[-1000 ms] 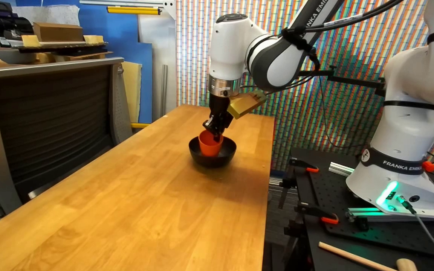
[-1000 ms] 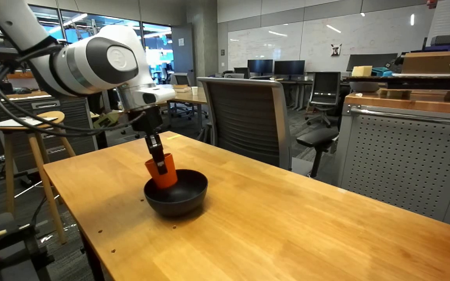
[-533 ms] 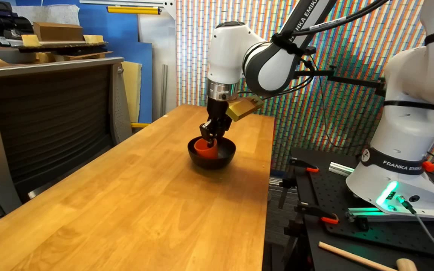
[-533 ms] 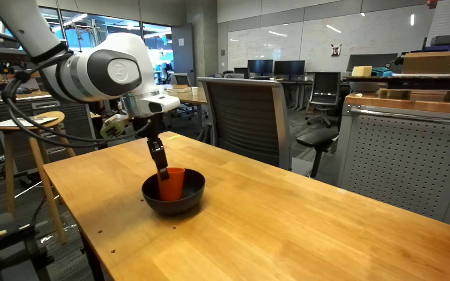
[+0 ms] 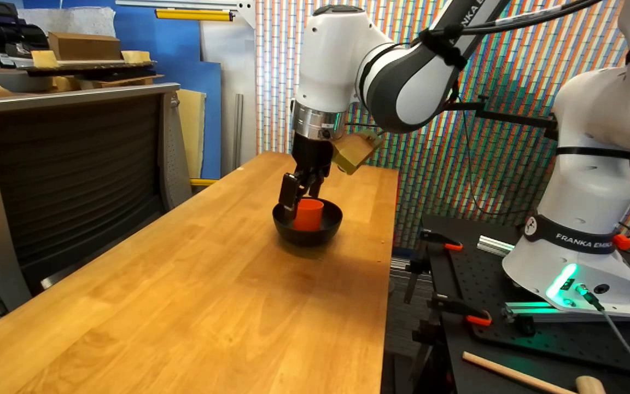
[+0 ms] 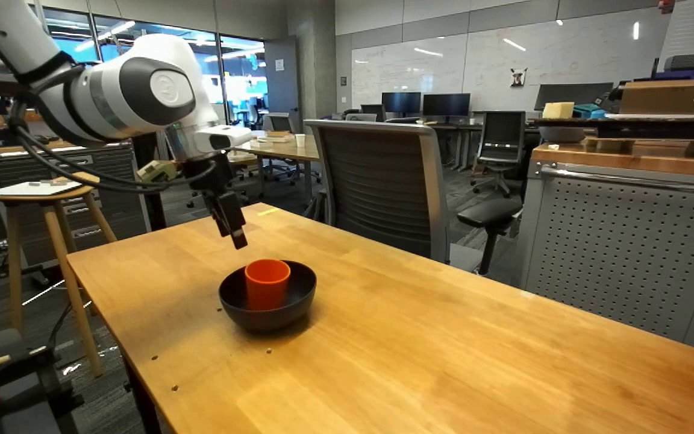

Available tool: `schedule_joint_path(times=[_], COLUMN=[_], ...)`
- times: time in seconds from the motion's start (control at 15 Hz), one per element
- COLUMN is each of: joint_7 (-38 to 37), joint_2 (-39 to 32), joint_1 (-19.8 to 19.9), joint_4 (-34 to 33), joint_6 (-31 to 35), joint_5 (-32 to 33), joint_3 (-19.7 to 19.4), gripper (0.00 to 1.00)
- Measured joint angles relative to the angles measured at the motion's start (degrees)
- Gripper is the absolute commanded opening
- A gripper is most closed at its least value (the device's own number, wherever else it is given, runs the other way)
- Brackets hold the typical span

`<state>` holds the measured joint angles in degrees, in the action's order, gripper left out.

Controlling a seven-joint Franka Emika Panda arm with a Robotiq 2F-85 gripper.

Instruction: Put the orange cup inside the black bowl

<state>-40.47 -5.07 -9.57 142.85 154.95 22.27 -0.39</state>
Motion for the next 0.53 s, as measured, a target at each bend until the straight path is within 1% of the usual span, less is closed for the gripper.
schedule_joint_path(times=[0.13, 0.27, 0.33, 0.4, 0.53], joint_7=[2.09, 6.38, 10.17, 14.59, 22.9], joint_2=[3.28, 7.25, 9.49, 11.86, 16.65], joint_1=[-0.56, -0.61, -0.68, -1.74, -6.21], joint_4=[0.2, 0.63, 1.03, 1.57, 2.27], joint_6=[-3.27, -6.21, -7.38, -8.17, -11.18], joint_5=[-0.36, -3.36, -6.58, -10.94, -19.96], joint_3=[2.25, 4.59, 5.72, 6.12, 5.03], gripper=[1.0, 1.0, 1.0, 1.0, 1.0])
